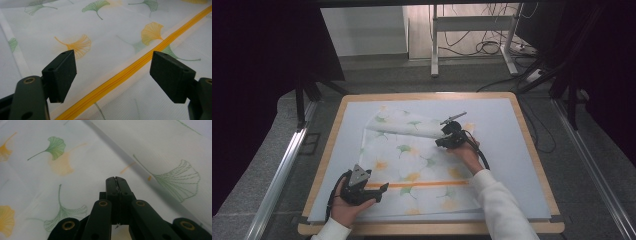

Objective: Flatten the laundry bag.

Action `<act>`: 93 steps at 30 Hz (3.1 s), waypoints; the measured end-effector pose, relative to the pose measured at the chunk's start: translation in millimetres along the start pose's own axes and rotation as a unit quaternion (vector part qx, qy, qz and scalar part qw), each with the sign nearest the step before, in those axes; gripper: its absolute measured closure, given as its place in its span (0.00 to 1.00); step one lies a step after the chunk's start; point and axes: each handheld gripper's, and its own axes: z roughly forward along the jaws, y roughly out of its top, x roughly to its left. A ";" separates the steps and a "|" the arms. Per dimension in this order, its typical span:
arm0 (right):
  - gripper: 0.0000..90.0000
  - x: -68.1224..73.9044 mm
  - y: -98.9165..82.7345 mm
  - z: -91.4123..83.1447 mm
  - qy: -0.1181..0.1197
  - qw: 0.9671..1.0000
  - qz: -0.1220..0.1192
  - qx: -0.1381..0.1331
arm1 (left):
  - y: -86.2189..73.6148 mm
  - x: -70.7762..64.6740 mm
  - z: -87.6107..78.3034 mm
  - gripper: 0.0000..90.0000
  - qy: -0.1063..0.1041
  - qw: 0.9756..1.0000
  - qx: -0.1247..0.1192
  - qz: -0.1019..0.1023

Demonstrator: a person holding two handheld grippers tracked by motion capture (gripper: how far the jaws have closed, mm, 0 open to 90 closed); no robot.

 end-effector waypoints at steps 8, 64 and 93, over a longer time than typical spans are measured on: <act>0.99 -16.4 4.8 3.2 -0.019 0.999 0.025 0.000 | 0.1 1.9 -0.4 0.23 0.001 1.000 -0.001 -0.003; 0.99 -48.8 48.4 27.5 -0.091 0.993 0.066 -0.019 | 0.2 8.3 -3.2 0.23 -0.013 1.000 -0.007 -0.008; 0.99 -66.8 56.7 44.8 -0.086 0.990 0.103 -0.034 | -0.7 11.5 -3.1 0.23 -0.013 1.000 -0.004 -0.008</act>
